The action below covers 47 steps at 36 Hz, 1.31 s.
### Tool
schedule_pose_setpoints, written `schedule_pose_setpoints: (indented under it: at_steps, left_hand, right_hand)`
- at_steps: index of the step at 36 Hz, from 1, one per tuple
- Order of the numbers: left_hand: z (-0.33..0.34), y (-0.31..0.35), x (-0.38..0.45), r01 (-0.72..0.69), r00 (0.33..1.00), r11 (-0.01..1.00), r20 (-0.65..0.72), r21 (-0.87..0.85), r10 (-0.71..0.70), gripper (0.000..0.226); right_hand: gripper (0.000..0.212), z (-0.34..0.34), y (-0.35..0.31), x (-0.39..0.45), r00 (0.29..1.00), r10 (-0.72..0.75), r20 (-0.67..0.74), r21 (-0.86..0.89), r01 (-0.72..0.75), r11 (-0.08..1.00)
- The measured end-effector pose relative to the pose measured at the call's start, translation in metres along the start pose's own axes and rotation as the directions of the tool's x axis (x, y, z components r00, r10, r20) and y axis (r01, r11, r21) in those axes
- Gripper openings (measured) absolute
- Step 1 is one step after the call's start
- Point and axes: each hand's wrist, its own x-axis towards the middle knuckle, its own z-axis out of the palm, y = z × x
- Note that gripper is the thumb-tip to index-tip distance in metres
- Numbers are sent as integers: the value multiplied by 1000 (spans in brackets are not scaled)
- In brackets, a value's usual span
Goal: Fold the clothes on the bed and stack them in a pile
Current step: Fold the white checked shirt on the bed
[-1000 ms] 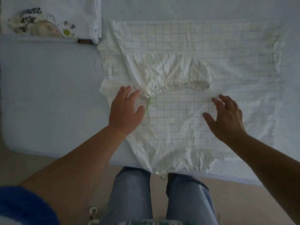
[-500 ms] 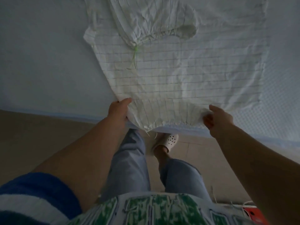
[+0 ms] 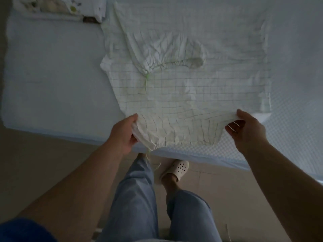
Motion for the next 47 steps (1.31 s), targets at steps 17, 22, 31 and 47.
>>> schedule_pose_setpoints:
  at_steps: [17, 22, 31, 47]
  left_hand:
    - [82, 229, 81, 71, 964, 939, 265, -336, 22, 33]
    - [95, 245, 118, 2, 963, 948, 255, -320, 84, 38]
    - [86, 225, 114, -43, 948, 913, 273, -405, 166, 35]
    - [102, 259, 144, -189, 976, 979, -127, -73, 178, 9]
  right_hand:
    - [13, 173, -152, 84, 950, -310, 23, -363, 297, 883]
    - [14, 207, -148, 134, 948, -315, 43, -461, 299, 835]
    - [55, 231, -108, 133, 660, -560, 501, -756, 649, 89]
    - [39, 280, -135, 155, 771, -479, 419, -848, 521, 97]
